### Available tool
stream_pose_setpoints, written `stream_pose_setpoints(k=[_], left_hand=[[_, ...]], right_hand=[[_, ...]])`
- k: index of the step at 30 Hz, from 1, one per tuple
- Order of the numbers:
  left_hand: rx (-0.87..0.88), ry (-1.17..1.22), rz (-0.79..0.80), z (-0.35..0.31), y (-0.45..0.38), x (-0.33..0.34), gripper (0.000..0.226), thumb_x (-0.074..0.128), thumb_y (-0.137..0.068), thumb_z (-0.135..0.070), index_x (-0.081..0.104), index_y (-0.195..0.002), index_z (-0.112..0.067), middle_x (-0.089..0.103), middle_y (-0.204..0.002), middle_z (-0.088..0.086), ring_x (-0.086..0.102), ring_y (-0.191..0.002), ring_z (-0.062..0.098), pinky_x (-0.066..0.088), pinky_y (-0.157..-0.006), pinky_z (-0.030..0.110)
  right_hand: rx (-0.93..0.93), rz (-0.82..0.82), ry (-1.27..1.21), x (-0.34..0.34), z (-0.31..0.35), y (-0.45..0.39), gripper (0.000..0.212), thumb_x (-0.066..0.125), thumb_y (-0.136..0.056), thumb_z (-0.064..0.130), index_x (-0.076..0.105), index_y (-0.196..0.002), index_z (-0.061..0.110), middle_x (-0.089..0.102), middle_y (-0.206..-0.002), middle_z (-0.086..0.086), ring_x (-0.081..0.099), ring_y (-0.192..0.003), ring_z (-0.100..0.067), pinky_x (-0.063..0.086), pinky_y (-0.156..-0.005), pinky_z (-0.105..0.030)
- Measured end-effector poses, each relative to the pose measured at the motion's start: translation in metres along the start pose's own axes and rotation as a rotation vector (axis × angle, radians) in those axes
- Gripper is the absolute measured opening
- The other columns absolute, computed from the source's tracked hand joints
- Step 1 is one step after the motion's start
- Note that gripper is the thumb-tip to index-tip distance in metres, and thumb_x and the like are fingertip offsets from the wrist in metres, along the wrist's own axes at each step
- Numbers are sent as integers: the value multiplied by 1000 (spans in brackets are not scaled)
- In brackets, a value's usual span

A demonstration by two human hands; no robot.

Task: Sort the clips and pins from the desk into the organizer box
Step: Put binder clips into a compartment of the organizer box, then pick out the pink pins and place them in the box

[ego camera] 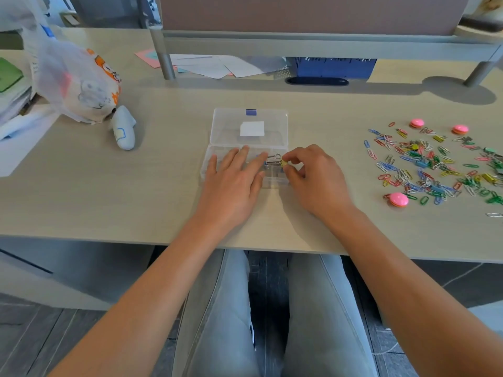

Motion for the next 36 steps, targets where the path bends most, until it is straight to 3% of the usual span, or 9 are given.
stream_pose_setpoints(k=[10,16,25,30,33,36], left_hand=[[31,64,51,-3,-10,-2,41,32,-105,-37,47,-143,-32,36,-158,1,25,-147,27,16,-119,58],[57,111,45,-12,-14,-10,46,38,-103,-33,41,-148,-24,38,-155,4,27,-146,25,17,-118,56],[253,206,5,-99,-33,-7,47,48,-100,-38,48,-142,-18,43,-147,4,31,-142,22,20,-119,52],[377,243,58,-170,-38,17,51,60,-91,-42,56,-136,-16,51,-132,3,42,-129,24,30,-111,42],[393,179,77,-201,-42,29,50,61,-88,-51,63,-127,-19,56,-115,0,47,-114,22,37,-92,39],[377,108,55,-216,-48,36,36,54,-90,-51,69,-108,-23,58,-102,-3,48,-104,20,33,-81,37]], right_hand=[[25,-12,-17,-2,-1,0,22,59,-96,26,67,-117,24,63,-110,2,61,-81,-7,54,-77,-37],[52,-21,-43,-11,-2,5,24,60,-96,26,65,-119,22,63,-110,2,63,-78,-13,54,-77,-37],[217,-205,17,-94,-61,55,17,59,-97,25,69,-111,24,66,-101,9,56,-76,-7,48,-70,-31],[339,-310,63,-146,-113,83,14,59,-97,25,71,-106,24,69,-100,10,59,-79,-7,47,-67,-28],[391,-327,63,-166,-135,87,13,59,-97,24,71,-103,25,68,-95,10,59,-77,-2,50,-65,-29],[437,-316,48,-174,-151,83,14,59,-97,24,71,-104,23,67,-91,12,59,-75,0,49,-63,-25]])
Point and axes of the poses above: each hand's wrist, its own y-axis away from the middle knuckle, its own x-axis out of the palm, z = x × y, the point moved 2 cm from there along -y, towards the middle knuckle
